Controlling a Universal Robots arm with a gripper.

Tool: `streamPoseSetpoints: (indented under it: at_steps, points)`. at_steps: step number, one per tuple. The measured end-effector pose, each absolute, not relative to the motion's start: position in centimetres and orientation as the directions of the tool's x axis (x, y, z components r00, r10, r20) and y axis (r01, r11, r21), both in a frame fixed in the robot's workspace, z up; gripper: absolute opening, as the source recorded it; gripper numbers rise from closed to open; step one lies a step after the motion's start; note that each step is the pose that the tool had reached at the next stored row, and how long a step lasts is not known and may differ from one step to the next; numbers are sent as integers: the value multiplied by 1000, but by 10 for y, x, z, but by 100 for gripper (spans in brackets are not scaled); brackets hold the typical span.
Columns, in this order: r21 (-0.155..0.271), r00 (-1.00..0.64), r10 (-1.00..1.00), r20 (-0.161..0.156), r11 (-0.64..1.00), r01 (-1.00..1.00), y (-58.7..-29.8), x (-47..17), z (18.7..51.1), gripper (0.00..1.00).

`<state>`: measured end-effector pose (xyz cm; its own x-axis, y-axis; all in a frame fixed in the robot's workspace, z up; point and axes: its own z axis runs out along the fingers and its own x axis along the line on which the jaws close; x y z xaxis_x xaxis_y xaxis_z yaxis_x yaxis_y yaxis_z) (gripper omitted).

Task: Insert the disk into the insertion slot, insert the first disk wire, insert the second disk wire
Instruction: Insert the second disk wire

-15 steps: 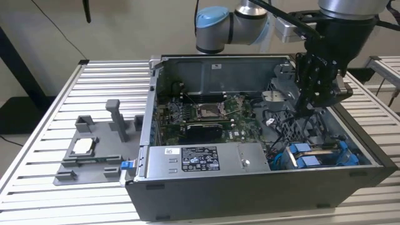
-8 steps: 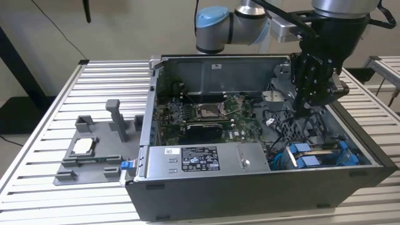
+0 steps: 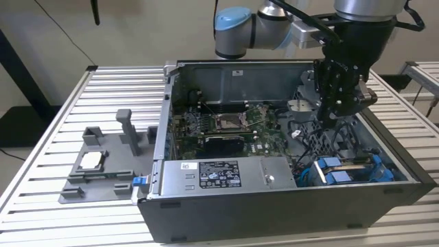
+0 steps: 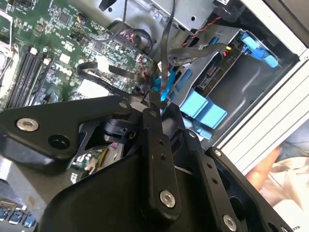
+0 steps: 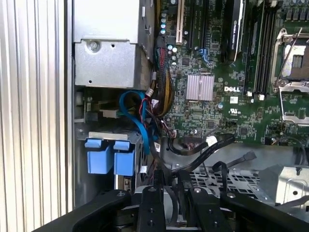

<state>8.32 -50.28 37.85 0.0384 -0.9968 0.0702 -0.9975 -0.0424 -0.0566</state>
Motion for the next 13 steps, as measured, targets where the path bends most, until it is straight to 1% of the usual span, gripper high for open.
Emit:
streamPoseSetpoints:
  at_steps: [8,13]
  points:
    - [-100,42,-995,91,-51,-994,-503,73,376,27]
    - [-104,46,-994,97,-56,-993,-503,69,373,27]
